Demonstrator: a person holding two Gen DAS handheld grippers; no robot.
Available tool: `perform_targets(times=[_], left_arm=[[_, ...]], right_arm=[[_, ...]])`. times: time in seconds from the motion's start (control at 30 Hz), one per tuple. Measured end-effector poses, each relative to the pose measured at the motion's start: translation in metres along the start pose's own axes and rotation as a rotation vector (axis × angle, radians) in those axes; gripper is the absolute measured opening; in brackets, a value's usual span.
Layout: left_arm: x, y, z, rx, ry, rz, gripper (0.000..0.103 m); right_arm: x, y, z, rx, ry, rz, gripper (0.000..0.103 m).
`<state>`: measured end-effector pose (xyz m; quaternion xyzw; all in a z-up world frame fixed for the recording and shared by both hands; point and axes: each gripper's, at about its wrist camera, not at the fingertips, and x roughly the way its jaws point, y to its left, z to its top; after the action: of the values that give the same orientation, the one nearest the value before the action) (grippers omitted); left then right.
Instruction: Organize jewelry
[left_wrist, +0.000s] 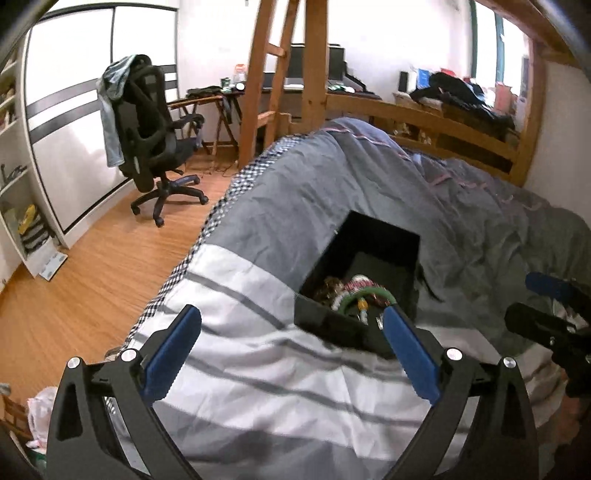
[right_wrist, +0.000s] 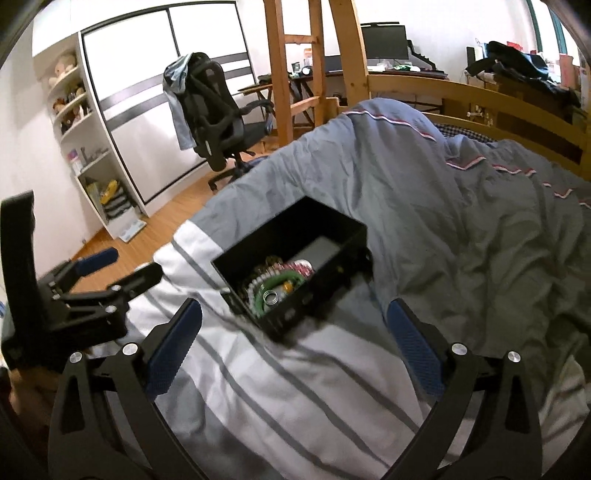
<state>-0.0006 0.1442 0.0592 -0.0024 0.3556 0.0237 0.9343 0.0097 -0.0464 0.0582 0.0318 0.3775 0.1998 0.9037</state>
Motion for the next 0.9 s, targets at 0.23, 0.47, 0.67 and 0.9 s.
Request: perform_targets(times=[0.23,0.47,0.67,0.9], left_arm=[[-0.019,-0.016,-0.02,0.07,-0.038,0.015,0.097],[-0.014,-0.026,-0.023,0.081,-0.061,0.013,0.097],[-0.009,-0.024,-0.022,0.051,-0.064,0.003,0.097],[-0.005,-0.033,-0.023,0.082,-0.066,0.004,0.097]], right_arm=[[-0.02,-0.006,-0.018,-0.014,0.003,-0.013,0.099],[-0.023,-0.007,-0.026,-0.046,-0.012,-0.023,0.099],[-0.021,-0.009,-0.028,-0.062,-0.009,-0.04,0.099],[-0.015,-0.005,-0.024,-0.068,-0.015,-0.05,0.099]])
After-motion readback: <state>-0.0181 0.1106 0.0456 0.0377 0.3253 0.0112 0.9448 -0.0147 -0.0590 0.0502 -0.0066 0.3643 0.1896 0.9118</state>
